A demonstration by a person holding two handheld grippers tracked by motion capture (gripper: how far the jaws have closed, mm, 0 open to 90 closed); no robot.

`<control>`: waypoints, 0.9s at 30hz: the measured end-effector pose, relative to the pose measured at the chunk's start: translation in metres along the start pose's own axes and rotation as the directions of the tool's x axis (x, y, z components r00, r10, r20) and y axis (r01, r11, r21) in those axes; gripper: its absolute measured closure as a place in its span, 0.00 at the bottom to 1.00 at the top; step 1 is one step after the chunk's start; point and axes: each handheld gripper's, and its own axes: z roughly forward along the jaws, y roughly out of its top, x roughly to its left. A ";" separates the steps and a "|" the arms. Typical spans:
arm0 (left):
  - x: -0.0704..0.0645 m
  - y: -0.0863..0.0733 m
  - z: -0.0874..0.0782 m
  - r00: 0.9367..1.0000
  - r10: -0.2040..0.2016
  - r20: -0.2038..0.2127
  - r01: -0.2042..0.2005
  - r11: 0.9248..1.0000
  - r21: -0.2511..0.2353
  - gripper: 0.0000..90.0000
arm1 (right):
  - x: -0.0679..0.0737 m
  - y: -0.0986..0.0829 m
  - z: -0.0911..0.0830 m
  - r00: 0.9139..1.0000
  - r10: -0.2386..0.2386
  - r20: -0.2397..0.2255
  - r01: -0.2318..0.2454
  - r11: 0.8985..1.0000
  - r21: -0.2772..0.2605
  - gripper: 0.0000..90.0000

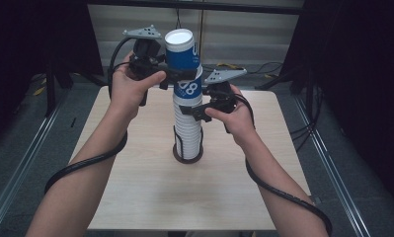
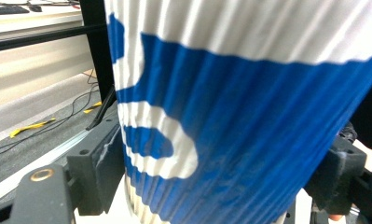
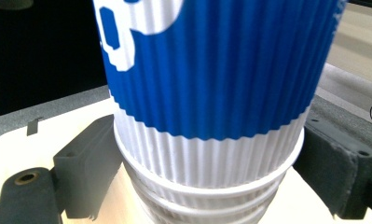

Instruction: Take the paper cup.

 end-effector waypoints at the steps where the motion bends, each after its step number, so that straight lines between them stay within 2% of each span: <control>1: 0.000 0.000 -0.001 1.000 -0.008 0.005 0.008 1.000 -0.010 0.20 | 0.000 0.000 0.000 1.000 -0.004 0.003 0.004 1.000 0.003 0.13; 5: 0.000 0.003 -0.003 1.000 0.000 -0.001 0.000 1.000 0.002 0.20 | 0.001 -0.001 0.000 1.000 -0.012 0.003 0.012 1.000 0.007 0.13; 8: 0.000 0.006 -0.004 1.000 -0.006 0.006 0.006 1.000 -0.008 0.20 | 0.001 -0.001 0.001 1.000 -0.011 0.006 0.011 1.000 0.009 0.13; 17: -0.001 0.016 -0.009 1.000 0.011 0.002 -0.011 1.000 -0.017 0.20 | 0.001 -0.001 0.001 1.000 -0.016 0.006 0.016 1.000 0.009 0.13; 24: -0.001 0.020 -0.012 1.000 0.008 -0.001 -0.008 1.000 -0.003 0.21 | 0.000 -0.001 0.001 1.000 -0.021 0.005 0.021 1.000 0.011 0.13; 27: -0.001 0.021 -0.014 1.000 -0.001 0.002 0.001 1.000 -0.017 0.21 | 0.000 -0.001 0.001 1.000 -0.022 0.005 0.022 1.000 0.012 0.13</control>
